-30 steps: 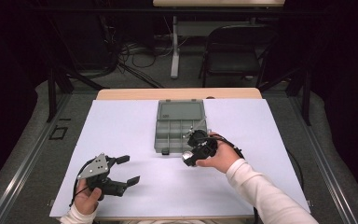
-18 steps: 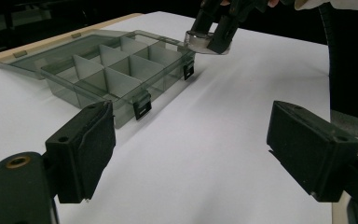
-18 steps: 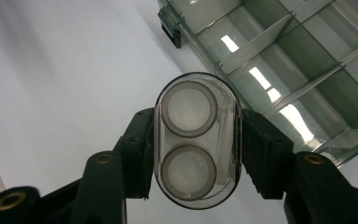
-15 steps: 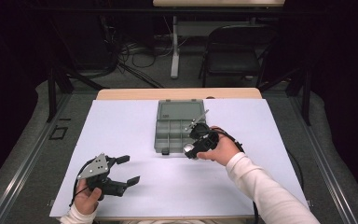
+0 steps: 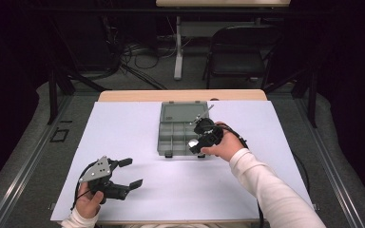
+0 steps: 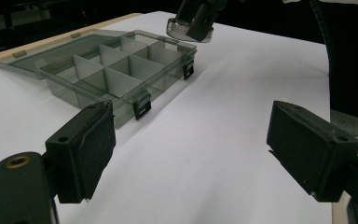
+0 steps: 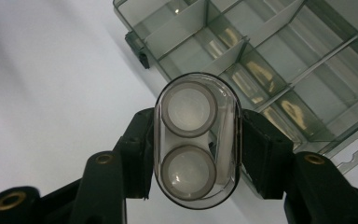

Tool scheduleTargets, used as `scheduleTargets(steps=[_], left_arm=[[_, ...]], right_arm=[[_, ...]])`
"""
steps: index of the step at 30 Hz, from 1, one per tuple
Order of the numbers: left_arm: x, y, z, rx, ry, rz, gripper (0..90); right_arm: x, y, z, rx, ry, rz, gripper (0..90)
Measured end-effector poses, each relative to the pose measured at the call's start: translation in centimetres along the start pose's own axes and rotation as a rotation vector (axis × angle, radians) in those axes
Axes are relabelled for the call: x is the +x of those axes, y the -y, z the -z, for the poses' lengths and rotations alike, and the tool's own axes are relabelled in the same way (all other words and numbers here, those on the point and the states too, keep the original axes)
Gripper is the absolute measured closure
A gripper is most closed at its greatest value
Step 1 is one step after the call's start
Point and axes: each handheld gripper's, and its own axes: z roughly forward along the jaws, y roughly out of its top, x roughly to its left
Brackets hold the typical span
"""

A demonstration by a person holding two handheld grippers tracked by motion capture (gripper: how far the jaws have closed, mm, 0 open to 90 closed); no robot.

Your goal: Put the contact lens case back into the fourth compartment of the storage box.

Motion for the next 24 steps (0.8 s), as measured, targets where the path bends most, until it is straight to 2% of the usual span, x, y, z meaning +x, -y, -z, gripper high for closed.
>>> scheduleTargets(steps=[9,16,19,24], left_arm=[[0.1,0.0,0.0,0.004,-0.004,-0.001,16.0],[0.2,0.0,-0.2,0.0,-0.001,0.002,16.0],[0.3,-0.1,-0.3,0.001,0.002,0.006,16.0],[0.3,-0.1,-0.5,-0.002,0.006,0.005,16.0]], right_arm=[[-1.1,-0.9,-0.2,-0.029,0.015,-0.002,49.0],[-2.5,-1.4,-0.5,-0.043,0.007,-0.046,49.0],[-3.2,-1.7,-0.7,-0.06,0.015,-0.063,49.0],[-4.3,-2.0,-0.9,-0.058,0.025,-0.085,49.0]])
